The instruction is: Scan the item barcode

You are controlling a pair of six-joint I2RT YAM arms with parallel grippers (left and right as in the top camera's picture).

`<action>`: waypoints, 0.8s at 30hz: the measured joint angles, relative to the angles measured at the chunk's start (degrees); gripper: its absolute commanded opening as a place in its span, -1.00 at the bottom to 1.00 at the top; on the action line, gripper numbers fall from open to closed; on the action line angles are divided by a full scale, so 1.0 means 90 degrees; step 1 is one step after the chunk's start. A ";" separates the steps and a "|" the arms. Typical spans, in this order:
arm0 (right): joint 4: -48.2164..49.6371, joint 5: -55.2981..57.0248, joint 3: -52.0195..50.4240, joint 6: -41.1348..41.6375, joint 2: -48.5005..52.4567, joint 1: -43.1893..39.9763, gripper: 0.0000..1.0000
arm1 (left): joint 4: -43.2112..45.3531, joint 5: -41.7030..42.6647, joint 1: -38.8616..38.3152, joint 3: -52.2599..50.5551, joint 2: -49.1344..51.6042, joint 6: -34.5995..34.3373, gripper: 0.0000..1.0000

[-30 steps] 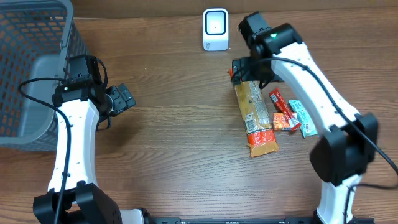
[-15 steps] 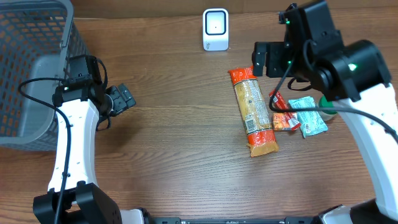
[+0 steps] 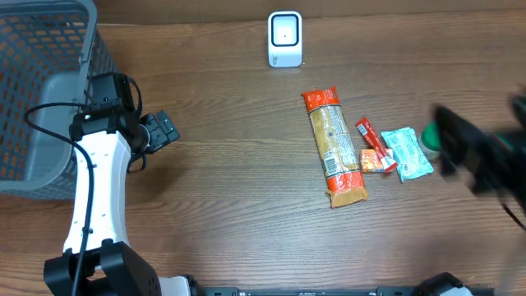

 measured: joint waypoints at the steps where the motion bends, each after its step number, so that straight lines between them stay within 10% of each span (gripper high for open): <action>1: -0.0080 0.0017 0.0002 -0.0066 -0.0265 0.0000 1.00 | 0.0005 -0.0002 0.0000 0.0000 0.0000 0.0000 1.00; 13: 0.0206 0.0104 -0.2093 -0.0270 -0.2866 -0.0430 1.00 | 0.0007 0.0000 0.0000 0.0000 0.0000 0.0000 1.00; 24: 0.3473 -0.0250 -0.6501 -0.0289 -0.5209 -0.1224 1.00 | 0.0005 0.0000 0.0000 0.0000 0.0000 -0.0002 1.00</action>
